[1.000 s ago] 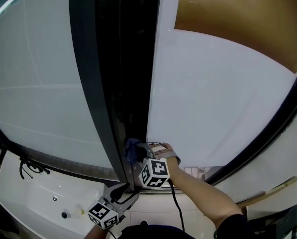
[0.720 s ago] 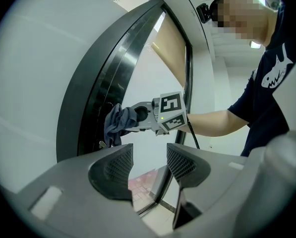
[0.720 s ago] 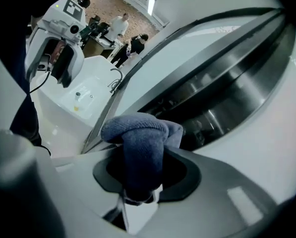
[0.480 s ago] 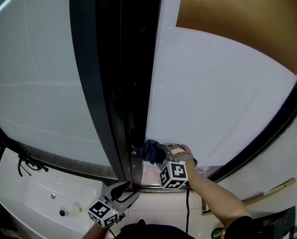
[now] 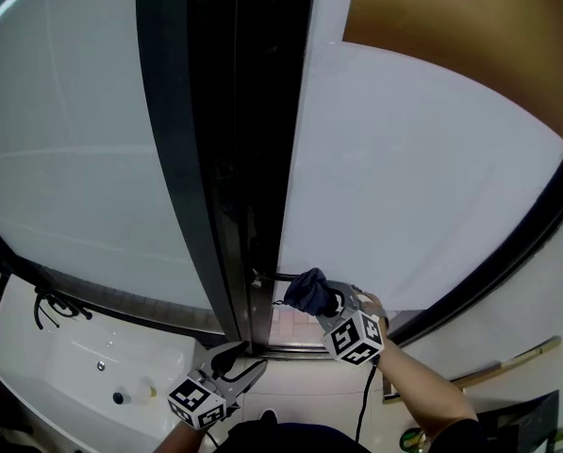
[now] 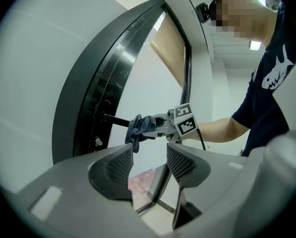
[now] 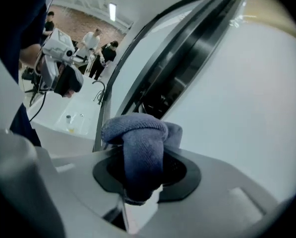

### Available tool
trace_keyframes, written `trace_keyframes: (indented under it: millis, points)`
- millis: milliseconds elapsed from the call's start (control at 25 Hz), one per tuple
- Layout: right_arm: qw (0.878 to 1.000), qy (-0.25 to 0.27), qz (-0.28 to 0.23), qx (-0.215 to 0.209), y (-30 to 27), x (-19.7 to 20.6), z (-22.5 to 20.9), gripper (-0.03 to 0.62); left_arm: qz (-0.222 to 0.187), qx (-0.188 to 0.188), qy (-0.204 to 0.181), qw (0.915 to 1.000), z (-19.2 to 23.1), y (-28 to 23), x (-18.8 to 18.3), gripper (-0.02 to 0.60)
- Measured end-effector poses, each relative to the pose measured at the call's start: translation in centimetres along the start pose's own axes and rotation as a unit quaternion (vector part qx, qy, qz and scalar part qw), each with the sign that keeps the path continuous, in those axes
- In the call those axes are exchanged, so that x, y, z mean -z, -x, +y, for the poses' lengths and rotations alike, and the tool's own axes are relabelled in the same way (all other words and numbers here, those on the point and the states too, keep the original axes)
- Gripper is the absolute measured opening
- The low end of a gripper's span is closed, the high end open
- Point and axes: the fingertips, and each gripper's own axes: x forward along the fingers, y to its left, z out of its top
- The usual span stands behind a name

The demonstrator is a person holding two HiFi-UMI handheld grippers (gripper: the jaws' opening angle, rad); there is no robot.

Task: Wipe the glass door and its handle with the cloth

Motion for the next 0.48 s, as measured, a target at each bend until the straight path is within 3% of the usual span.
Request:
trace_keyframes:
  millis: [120, 240, 480]
  points:
    - [0.996, -0.088, -0.017, -0.017, -0.7, 0.9, 2.0, 0.126, 0.001, -0.003, 0.003, 1.0, 0.4, 0.5, 0.3, 0.209]
    - [0.984, -0.166, -0.039, -0.059, -3.2, 0.5, 4.3, 0.126, 0.003, -0.006, 0.005, 1.0, 0.9, 0.7, 0.8, 0.209]
    - [0.964, -0.235, -0.063, -0.106, -8.4, -3.1, 5.8, 0.126, 0.006, -0.006, -0.002, 1.0, 0.9, 0.7, 0.4, 0.209]
